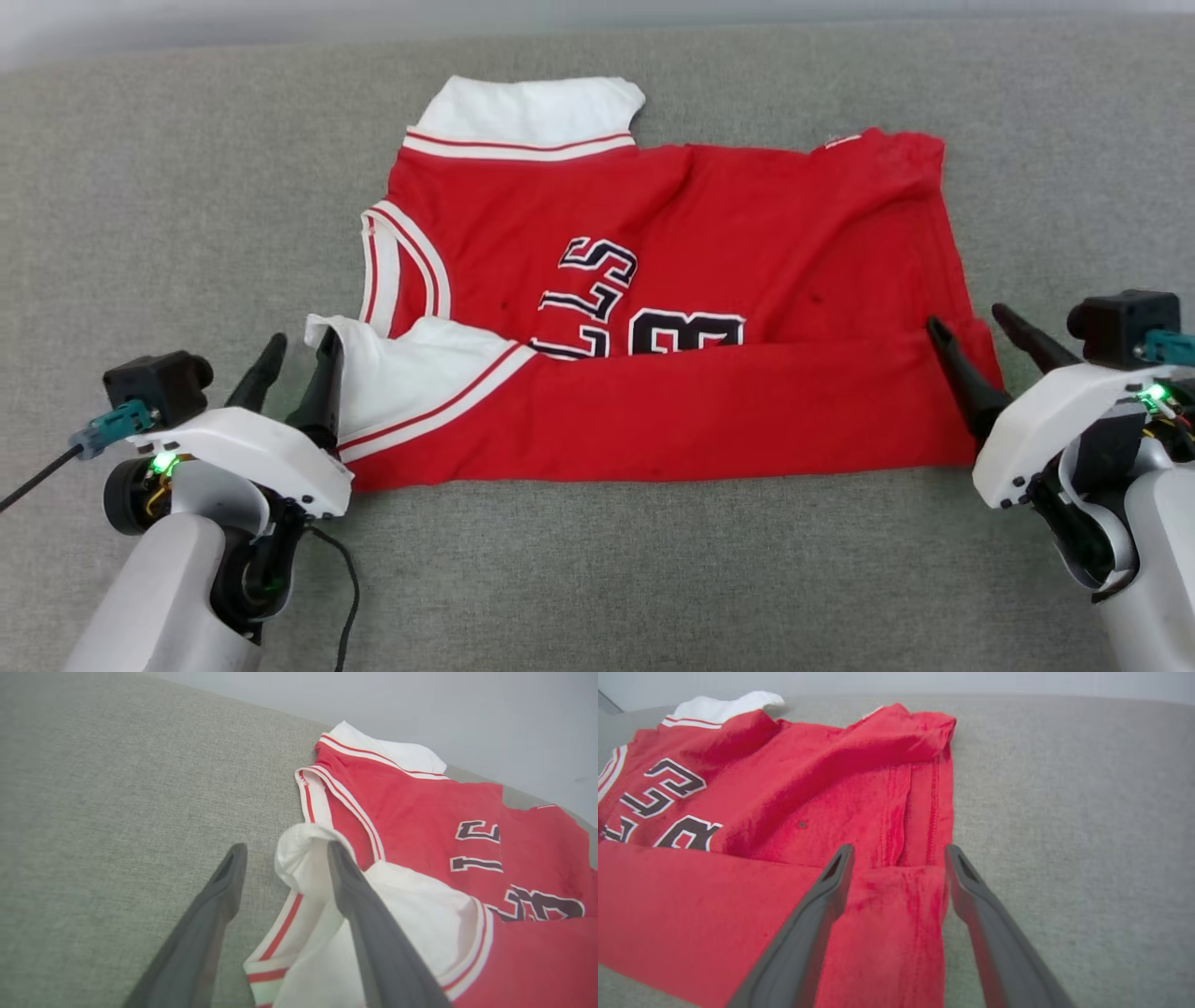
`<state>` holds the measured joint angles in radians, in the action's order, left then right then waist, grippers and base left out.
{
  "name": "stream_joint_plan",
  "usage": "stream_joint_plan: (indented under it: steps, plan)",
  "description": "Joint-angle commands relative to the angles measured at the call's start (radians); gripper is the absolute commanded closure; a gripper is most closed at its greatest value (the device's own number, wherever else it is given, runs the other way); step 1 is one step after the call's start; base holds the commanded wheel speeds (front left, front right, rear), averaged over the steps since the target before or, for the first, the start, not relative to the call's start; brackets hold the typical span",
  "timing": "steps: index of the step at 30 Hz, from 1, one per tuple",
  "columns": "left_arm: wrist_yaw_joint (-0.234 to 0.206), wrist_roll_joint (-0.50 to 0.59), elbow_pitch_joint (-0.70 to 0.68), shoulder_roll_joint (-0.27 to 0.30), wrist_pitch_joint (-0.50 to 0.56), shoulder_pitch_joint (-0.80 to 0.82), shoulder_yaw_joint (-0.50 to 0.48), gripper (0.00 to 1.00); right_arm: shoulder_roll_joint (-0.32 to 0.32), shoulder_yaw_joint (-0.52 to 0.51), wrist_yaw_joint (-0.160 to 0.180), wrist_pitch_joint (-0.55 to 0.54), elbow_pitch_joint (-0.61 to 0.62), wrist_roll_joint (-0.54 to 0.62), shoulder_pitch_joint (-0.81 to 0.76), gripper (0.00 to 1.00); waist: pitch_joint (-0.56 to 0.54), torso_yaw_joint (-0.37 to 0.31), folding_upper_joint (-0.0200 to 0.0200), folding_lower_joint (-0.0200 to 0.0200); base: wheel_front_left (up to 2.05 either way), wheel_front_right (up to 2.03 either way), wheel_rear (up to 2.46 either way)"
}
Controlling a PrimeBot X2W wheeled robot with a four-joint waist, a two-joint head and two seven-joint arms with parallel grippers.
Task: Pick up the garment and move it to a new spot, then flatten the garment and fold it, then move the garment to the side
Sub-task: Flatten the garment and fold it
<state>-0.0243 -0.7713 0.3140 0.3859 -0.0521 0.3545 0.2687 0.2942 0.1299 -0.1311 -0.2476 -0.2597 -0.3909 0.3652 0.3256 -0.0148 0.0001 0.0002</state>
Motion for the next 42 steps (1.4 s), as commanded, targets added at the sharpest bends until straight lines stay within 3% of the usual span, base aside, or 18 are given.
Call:
stream_joint_plan:
  steps: [1, 8, 14, 20, 25, 30, 31, 33, 34, 38, 42]
  plan:
    - [0.006, -0.011, 0.009, 0.016, 0.010, -0.010, -0.008, 0.00, -0.003, -0.007, 0.001, 0.095, 0.018, 0.010, -0.024, 0.00, -0.058, -0.004, -0.0001, -0.0002, 0.00, 0.00, 0.00]
    - [-0.011, -0.031, -0.054, 0.114, 0.155, -0.049, -0.006, 0.00, -0.023, -0.049, 0.001, 0.257, 0.100, 0.091, -0.115, 0.00, -0.168, -0.023, -0.0001, -0.0002, 0.00, 0.00, 0.00]
    - [0.003, -0.057, -0.151, 0.223, 0.402, -0.067, 0.046, 0.00, -0.067, -0.082, 0.001, 0.257, 0.205, 0.132, -0.198, 0.00, -0.200, -0.053, -0.0001, -0.0002, 0.00, 0.00, 0.00]
    - [-0.011, -0.091, -0.174, 0.287, 0.619, -0.069, 0.098, 0.00, -0.095, -0.089, 0.001, 0.226, 0.293, 0.148, -0.234, 0.00, -0.172, -0.092, -0.0001, -0.0002, 0.00, 0.00, 0.00]
    - [-0.024, -0.106, -0.122, 0.294, 0.695, -0.084, 0.125, 0.00, -0.103, -0.081, 0.001, 0.213, 0.330, 0.148, -0.238, 0.00, -0.133, -0.131, -0.0001, -0.0002, 0.00, 0.00, 0.00]
    - [-0.019, -0.133, -0.031, 0.246, 0.712, -0.090, 0.146, 0.00, -0.103, -0.080, 0.001, 0.204, 0.333, 0.139, -0.242, 0.00, -0.107, -0.153, -0.0001, -0.0002, 0.00, 0.00, 0.00]
    - [-0.012, -0.138, -0.014, 0.233, 0.715, -0.093, 0.154, 0.27, -0.099, -0.078, 0.001, 0.201, 0.333, 0.137, -0.243, 0.00, -0.104, -0.156, -0.0001, -0.0002, 0.00, 0.00, 0.00]
    - [-0.001, -0.149, 0.012, 0.206, 0.718, -0.094, 0.166, 0.95, -0.087, -0.075, 0.001, 0.189, 0.338, 0.129, -0.244, 0.00, -0.101, -0.159, -0.0001, -0.0002, 0.00, 0.00, 0.00]
    - [0.005, -0.153, 0.024, 0.194, 0.717, -0.091, 0.172, 1.00, -0.083, -0.078, 0.001, 0.177, 0.339, 0.122, -0.246, 0.00, -0.101, -0.158, -0.0001, -0.0002, 0.00, 0.00, 0.00]
    - [0.025, -0.157, 0.054, 0.178, 0.693, -0.074, 0.173, 1.00, -0.046, -0.083, 0.001, 0.106, 0.343, 0.074, -0.238, 0.00, -0.108, -0.147, -0.0001, -0.0002, 0.00, 0.00, 0.00]
    - [0.030, -0.153, 0.053, 0.170, 0.634, -0.042, 0.145, 1.00, -0.004, -0.106, 0.001, -0.047, 0.321, 0.000, -0.204, 0.00, -0.110, -0.131, -0.0001, -0.0002, 0.00, 0.00, 0.00]
